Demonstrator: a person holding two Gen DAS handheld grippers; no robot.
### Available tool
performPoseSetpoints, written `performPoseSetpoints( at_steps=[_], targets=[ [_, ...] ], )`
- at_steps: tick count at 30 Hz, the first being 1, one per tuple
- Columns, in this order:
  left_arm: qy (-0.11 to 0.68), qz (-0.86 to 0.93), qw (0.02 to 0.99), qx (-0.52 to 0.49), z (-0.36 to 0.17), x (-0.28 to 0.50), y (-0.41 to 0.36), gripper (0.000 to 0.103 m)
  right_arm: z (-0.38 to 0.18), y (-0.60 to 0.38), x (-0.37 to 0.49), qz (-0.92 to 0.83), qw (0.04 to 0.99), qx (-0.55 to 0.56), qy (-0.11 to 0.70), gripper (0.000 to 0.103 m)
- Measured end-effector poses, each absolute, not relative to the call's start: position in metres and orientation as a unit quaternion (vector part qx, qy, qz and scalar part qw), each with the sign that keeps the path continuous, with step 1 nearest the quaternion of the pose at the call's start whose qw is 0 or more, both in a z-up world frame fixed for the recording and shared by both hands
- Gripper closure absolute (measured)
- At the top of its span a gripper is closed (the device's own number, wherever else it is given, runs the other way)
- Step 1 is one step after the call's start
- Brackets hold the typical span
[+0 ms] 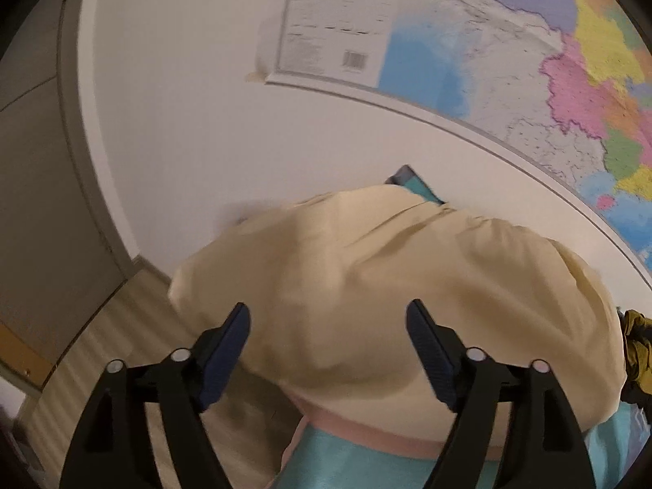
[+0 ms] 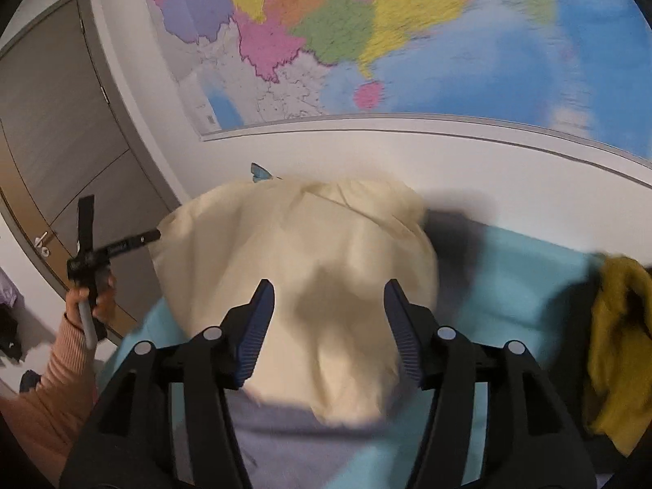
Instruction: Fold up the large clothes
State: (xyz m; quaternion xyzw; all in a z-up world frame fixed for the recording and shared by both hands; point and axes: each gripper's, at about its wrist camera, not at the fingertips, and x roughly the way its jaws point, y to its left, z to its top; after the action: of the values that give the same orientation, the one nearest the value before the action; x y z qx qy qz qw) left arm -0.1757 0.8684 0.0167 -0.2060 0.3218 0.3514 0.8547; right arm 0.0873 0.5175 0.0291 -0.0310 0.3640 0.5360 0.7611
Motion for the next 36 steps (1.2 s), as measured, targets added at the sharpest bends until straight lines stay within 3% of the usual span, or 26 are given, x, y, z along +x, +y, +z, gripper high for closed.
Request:
performPoseSetpoints(
  at_steps=[5,9,11,14,24,29,31,36],
  targets=[
    [0.364,0.341,0.839,-0.218,-0.02,-0.143,0.875,0.022,-0.024,0.558,0.098,0.545,0.711,-0.011,0.445,0.05],
    [0.364,0.334,0.829,-0.262,-0.041,-0.139,0.895,0.015,-0.058,0.556,0.091,0.55,0.685,0.009,0.478,0.049],
    [0.366,0.34,0.824,-0.267,-0.042,-0.14,0.897,0.016,-0.059,0.551,0.091,0.551,0.681,0.017,0.482,0.05],
    [0.359,0.363,0.827,-0.235,-0.03,-0.14,0.882,0.02,-0.049,0.541,0.087,0.55,0.687,0.01,0.475,0.05],
    [0.323,0.307,0.885,-0.132,0.006,-0.128,0.78,0.018,-0.013,0.535,0.056,0.562,0.721,-0.015,0.404,0.049],
    [0.345,0.293,0.883,-0.12,-0.01,-0.115,0.758,0.017,-0.03,0.554,0.035,0.574,0.705,-0.065,0.411,0.048],
    [0.345,0.308,0.88,-0.103,-0.02,-0.106,0.754,0.015,-0.041,0.559,0.03,0.571,0.702,-0.083,0.418,0.043],
    [0.345,0.321,0.876,-0.1,-0.016,-0.113,0.745,0.015,-0.046,0.559,0.031,0.571,0.699,-0.072,0.424,0.042]
  ],
)
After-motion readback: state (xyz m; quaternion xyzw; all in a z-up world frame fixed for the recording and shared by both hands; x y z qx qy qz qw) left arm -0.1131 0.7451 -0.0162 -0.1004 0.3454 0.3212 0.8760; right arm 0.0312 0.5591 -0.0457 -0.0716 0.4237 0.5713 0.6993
